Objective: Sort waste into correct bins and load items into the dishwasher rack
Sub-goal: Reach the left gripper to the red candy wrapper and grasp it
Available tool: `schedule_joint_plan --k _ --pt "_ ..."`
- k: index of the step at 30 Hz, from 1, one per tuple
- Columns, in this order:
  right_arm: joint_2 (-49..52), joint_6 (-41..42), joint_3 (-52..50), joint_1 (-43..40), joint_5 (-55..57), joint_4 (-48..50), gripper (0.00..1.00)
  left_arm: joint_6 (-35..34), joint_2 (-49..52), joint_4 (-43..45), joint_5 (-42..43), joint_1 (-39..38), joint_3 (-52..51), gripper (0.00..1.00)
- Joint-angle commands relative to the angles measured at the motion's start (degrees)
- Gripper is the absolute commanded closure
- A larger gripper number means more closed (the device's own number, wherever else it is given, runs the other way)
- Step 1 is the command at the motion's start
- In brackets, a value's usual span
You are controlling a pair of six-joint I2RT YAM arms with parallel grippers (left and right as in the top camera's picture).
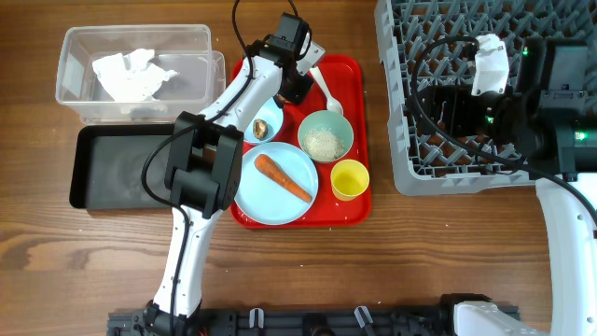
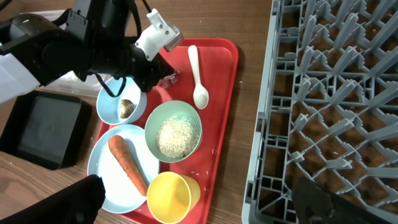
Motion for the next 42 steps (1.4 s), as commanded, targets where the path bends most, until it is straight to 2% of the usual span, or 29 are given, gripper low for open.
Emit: schedule_joint_plan --k 1,4,5,7,9,11,16,22,33,38,40,42 --pt "0.44 0.17 0.85 -0.2 -0.9 -0.02 0.0 0.28 3.56 0.35 -0.92 0.11 -0.55 0.96" --pt "0.44 0.15 0.85 -0.2 -0.9 -0.02 0.0 0.33 3.37 0.72 -1.62 0.11 -0.46 0.96" --pt "0.44 0.17 0.85 -0.2 -0.9 0.02 0.0 0.31 2.36 0.44 -4.11 0.11 -0.11 0.94" --pt "0.44 0.15 0.85 -0.2 -0.9 0.13 0.0 0.31 0.96 -0.26 -5.77 0.11 0.55 0.77" --pt "0.44 0.2 0.85 -0.2 -0.9 0.2 0.0 0.31 -1.07 -0.68 -5.9 0.11 1.22 0.52" --pt "0.44 0.2 0.85 -0.2 -0.92 0.22 0.0 0.31 -3.26 -0.61 -5.88 0.11 1.33 0.37" --pt "0.44 0.17 0.85 -0.2 -0.92 0.04 0.0 0.33 -5.79 -1.77 -5.86 0.07 1.36 0.22" --pt "0.44 0.2 0.85 -0.2 -0.92 -0.22 0.0 -0.07 -4.57 -6.93 -2.38 0.39 0.5 0.19" --pt "0.44 0.17 0.85 -0.2 -0.92 -0.31 0.0 -1.84 0.57 -8.39 -2.38 0.92 -0.31 0.14" --pt "0.44 0.2 0.85 -0.2 -0.92 -0.28 0.0 -1.84 3.56 -7.08 -2.38 1.09 -0.31 0.25" --pt "0.44 0.17 0.87 -0.2 -0.92 -0.26 0.0 -1.84 4.46 -6.45 -2.38 1.09 -0.31 0.37" --pt "0.44 0.17 0.85 -0.2 -0.9 -0.24 0.0 -1.84 5.16 -5.66 -2.38 1.07 -0.31 0.59"
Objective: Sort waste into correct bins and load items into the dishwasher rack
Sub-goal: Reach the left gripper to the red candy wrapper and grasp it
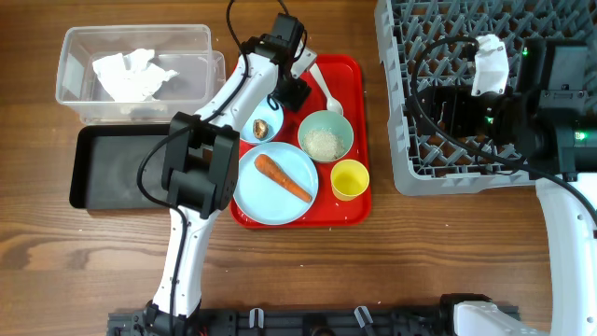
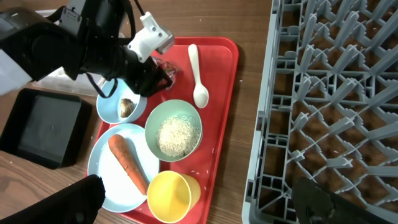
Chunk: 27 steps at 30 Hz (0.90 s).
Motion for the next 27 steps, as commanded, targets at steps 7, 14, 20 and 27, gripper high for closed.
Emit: schedule_joint_plan --k 7,14,20,27 --pt "0.44 0.15 0.85 -0.2 -0.85 -0.04 0.0 0.26 5.97 1.97 -1.11 -0.02 -0.96 0.96" --pt "0.44 0.15 0.85 -0.2 -0.72 -0.04 0.0 0.24 5.44 2.1 -1.18 -0.07 -0.09 0.96" --pt "0.44 0.2 0.85 -0.2 -0.72 -0.04 0.0 -2.36 2.56 1.66 -4.81 -0.07 2.75 0.96" --pt "0.44 0.2 0.85 -0.2 -0.72 -0.09 0.0 -2.05 -0.31 1.95 -6.78 0.15 2.95 0.23"
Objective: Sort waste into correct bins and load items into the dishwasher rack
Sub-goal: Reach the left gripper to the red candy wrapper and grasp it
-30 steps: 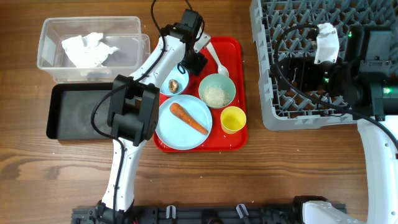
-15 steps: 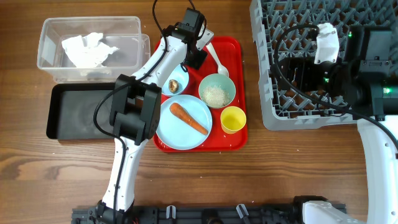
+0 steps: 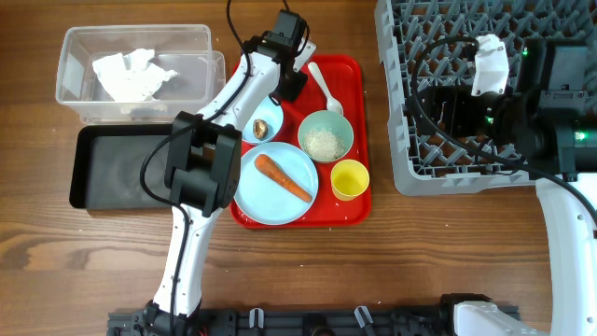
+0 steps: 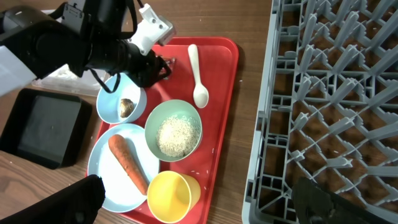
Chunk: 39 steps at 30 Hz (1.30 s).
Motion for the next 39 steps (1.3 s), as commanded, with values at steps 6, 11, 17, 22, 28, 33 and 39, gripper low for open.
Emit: schedule_joint_plan --k 6,11,17,22,28,33,39 --pt "0.44 0.22 0.85 -0.2 -0.7 -0.28 0.0 0.92 -0.96 0.0 -1.92 0.96 0.74 0.13" --pt "0.44 0.2 0.85 -0.2 -0.7 -0.37 0.0 1.03 -0.96 -0.37 -1.66 1.07 0.74 0.01" --pt "0.44 0.2 0.85 -0.2 -0.7 -0.55 0.0 0.76 2.21 -0.44 2.69 1.14 0.74 0.0" --pt "0.44 0.2 0.87 -0.2 -0.7 -0.61 0.0 0.37 5.57 -1.01 4.22 1.05 0.74 0.03" --pt "0.44 0.2 0.85 -0.2 -0.68 -0.57 0.0 0.35 5.77 -2.73 8.26 0.85 0.74 0.77" --pt "0.44 0.2 0.87 -0.2 -0.68 -0.48 0.0 0.35 5.49 -4.02 8.22 0.44 0.76 0.96" --pt "0.44 0.22 0.85 -0.2 -0.7 -0.44 0.0 -1.64 2.43 -3.8 7.98 0.46 2.27 0.96"
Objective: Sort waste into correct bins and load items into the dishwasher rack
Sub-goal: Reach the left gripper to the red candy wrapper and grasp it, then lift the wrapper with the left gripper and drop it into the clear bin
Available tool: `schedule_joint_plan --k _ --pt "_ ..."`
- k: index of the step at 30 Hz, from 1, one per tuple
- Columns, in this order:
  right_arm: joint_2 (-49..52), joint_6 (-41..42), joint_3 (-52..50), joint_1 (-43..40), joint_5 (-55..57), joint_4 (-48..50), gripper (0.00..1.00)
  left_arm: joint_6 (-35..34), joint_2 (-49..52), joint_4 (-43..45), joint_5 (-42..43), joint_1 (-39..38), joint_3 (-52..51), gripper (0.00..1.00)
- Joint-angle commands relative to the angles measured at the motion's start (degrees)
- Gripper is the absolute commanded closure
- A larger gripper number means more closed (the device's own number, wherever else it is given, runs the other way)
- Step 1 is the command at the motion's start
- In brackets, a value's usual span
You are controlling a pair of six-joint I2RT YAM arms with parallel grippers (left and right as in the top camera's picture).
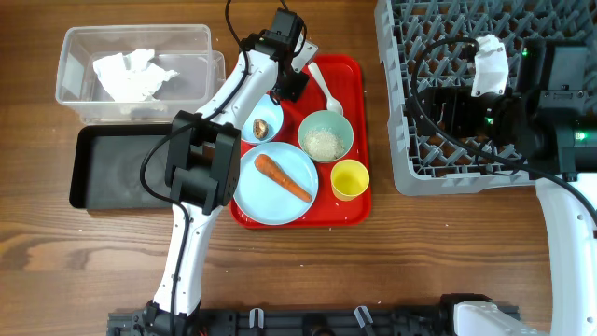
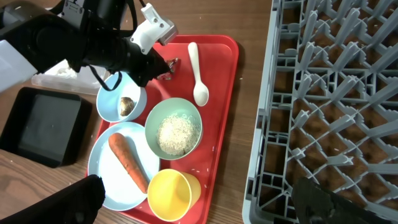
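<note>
On the red tray (image 1: 350,213) stand a small blue bowl (image 2: 118,99) with a brown scrap, a green bowl of rice (image 2: 174,134), a blue plate (image 2: 102,171) with a carrot (image 2: 127,163), a yellow cup (image 2: 174,196) and a white spoon (image 2: 198,74). At the tray's far left corner my left gripper (image 2: 164,65) is shut on a small crumpled wrapper (image 2: 170,64). The fingers of my right gripper (image 2: 202,202) are spread wide and hold nothing; it hovers over the near left edge of the grey dishwasher rack (image 1: 485,177).
A clear bin (image 1: 140,75) with crumpled white paper stands at the far left, with a black tray (image 1: 117,173) in front of it. The left arm stretches from the table's front edge across the black tray's right end to the red tray.
The left gripper and its wrapper have shifted a touch to the right at the tray's far left corner. The right arm and the dishes have not moved.
The left gripper's tips were down at the wrapper on the tray, just behind the small blue bowl. Then it had the wrapper slightly farther back. At the last two moments it holds the wrapper near the tray's far rim. The right arm stayed still.
</note>
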Motion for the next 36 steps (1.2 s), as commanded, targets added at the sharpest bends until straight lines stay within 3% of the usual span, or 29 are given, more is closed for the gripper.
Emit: schedule_joint_plan --k 1,8,12,18,22,25,27,28,31,36 --pt "0.44 0.2 0.85 -0.2 -0.72 0.0 0.0 -2.62 0.39 -1.29 0.39 -0.04 1.01 0.96" --pt "0.44 0.2 0.85 -0.2 -0.72 0.02 0.0 -8.09 -7.52 -1.33 -0.33 0.39 7.78 0.96" --pt "0.44 0.2 0.85 -0.2 -0.72 0.0 0.0 -12.96 -13.84 -2.67 -5.07 1.05 8.0 0.96" --pt "0.44 0.15 0.85 -0.2 -0.72 0.0 0.0 -13.05 -20.24 -7.91 -8.41 4.39 8.0 0.96" --pt "0.44 0.17 0.85 -0.2 -0.72 0.2 0.0 -12.48 -20.83 -8.33 -5.25 6.99 7.96 0.96" --pt "0.44 0.2 0.85 -0.2 -0.72 0.44 0.0 -7.72 -18.43 -8.37 3.91 7.52 7.74 0.84" --pt "0.44 0.2 0.85 -0.2 -0.74 0.39 0.0 -5.27 -16.33 -8.68 7.37 7.26 7.69 0.66" --pt "0.44 0.2 0.85 -0.2 -0.74 0.31 0.0 -4.42 -14.8 -8.83 7.82 6.84 7.65 0.55" --pt "0.44 0.22 0.85 -0.2 -0.74 -0.07 0.0 0.52 -9.33 -9.97 7.78 4.57 7.65 0.34" --pt "0.44 0.68 0.85 -0.2 -0.76 -0.02 0.0 6.99 -4.48 -10.93 7.61 1.4 7.65 0.13"
